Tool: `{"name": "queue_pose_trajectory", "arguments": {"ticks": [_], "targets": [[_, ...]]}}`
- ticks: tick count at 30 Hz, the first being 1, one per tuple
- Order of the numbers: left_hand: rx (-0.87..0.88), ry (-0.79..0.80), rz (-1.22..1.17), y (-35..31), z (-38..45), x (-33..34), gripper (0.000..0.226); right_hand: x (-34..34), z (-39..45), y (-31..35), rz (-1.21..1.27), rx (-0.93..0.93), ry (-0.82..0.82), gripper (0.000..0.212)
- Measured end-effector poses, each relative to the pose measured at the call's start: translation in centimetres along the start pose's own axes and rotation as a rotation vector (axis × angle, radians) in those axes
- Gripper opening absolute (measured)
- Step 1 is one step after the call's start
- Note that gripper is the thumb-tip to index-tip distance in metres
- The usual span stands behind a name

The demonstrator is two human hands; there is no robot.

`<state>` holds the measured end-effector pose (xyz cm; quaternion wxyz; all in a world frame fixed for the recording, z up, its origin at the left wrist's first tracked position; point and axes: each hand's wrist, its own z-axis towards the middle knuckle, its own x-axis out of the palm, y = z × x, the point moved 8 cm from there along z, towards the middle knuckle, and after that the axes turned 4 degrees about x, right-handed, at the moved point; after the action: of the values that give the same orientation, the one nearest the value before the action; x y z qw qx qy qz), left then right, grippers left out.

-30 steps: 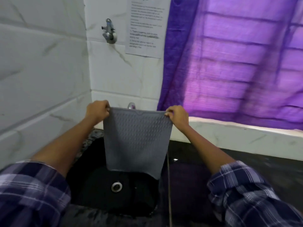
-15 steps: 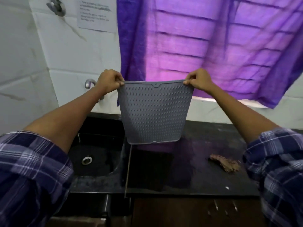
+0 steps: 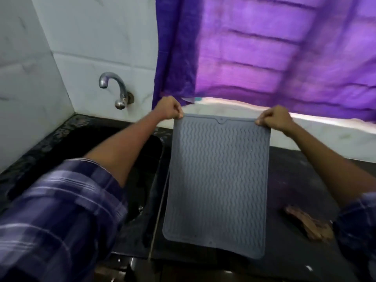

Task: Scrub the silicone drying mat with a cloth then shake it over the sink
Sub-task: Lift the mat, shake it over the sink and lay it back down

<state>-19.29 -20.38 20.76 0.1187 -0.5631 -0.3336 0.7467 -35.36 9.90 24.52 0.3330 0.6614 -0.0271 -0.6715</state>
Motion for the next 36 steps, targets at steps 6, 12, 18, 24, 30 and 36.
{"name": "queue_pose_trajectory", "arguments": {"ticks": [6, 12, 18, 24, 30, 36], "targets": [[-0.036, 0.119, 0.239, 7.4, 1.0, 9.1, 0.049, 14.6, 2.7, -4.3, -0.088, 0.038, 0.067, 0.03], [-0.09, 0.302, 0.283, 12.2, -5.9, 12.9, 0.022, 21.5, -3.0, -7.5, -0.089, 0.048, 0.279, 0.026], [-0.023, 0.476, 0.262, 10.3, -14.8, 17.3, 0.016, 22.2, -12.9, -9.0, -0.058, 0.015, 0.387, 0.021], [0.151, 0.592, 0.622, 8.0, -22.0, 21.7, 0.026, 23.0, -22.9, -11.4, -0.462, -0.12, 0.567, 0.019], [0.231, 0.615, 0.783, 8.2, -22.9, 22.4, 0.029, 22.9, -25.1, -11.0, -0.69, -0.237, 0.572, 0.024], [0.435, 0.643, 0.91, 8.1, -23.9, 23.0, 0.032, 24.8, -25.2, -9.7, -0.834, -0.294, 0.627, 0.025]]}}
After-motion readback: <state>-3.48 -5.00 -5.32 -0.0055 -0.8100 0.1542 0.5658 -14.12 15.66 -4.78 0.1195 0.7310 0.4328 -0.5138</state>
